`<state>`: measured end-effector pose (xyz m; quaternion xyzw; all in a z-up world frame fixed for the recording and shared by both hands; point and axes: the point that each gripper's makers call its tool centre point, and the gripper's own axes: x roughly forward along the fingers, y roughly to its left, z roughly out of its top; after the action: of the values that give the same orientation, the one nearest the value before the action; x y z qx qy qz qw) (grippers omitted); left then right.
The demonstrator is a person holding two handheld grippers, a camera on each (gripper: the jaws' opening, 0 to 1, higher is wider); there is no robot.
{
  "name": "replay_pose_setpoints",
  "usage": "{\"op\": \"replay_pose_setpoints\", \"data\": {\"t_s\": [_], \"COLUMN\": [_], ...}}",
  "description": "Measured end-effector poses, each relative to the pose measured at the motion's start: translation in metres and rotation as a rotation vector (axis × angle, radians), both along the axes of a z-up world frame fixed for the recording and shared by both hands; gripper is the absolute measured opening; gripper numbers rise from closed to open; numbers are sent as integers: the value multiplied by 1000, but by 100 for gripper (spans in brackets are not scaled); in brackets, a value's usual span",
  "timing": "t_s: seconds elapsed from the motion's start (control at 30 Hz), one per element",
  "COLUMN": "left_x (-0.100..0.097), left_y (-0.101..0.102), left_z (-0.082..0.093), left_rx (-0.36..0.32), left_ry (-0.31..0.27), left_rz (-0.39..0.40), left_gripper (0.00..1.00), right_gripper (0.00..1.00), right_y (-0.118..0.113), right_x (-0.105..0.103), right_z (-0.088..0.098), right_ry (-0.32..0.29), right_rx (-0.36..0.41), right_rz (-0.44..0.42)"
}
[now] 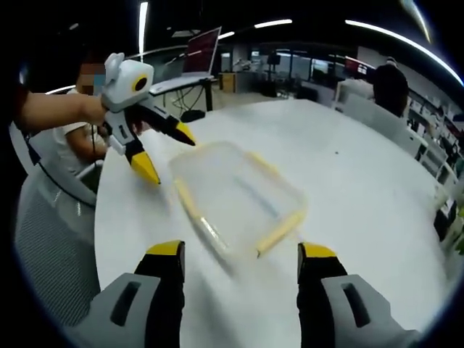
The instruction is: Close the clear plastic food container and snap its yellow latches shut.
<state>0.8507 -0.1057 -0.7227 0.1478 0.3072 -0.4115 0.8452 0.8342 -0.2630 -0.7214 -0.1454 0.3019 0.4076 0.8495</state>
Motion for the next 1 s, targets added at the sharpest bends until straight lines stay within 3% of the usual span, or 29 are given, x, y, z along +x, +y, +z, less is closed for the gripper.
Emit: {"op": "replay_pose_setpoints", "data": {"t_s": [0.6, 1.0], "left_x": [-44, -70], "left_y": [20, 28], "left_z": [25, 36], "left_rx": [-57, -100], "left_ry": [-41, -81], "left_rz": [82, 136], "left_gripper": [78, 94], "right_gripper": [75, 86], "right_y": [-23, -37], "right_x": [-33, -56], "right_z": [23, 26], "right_ry": [-74, -108], "right_rx": [63, 94], "right_rz": [-92, -155]}}
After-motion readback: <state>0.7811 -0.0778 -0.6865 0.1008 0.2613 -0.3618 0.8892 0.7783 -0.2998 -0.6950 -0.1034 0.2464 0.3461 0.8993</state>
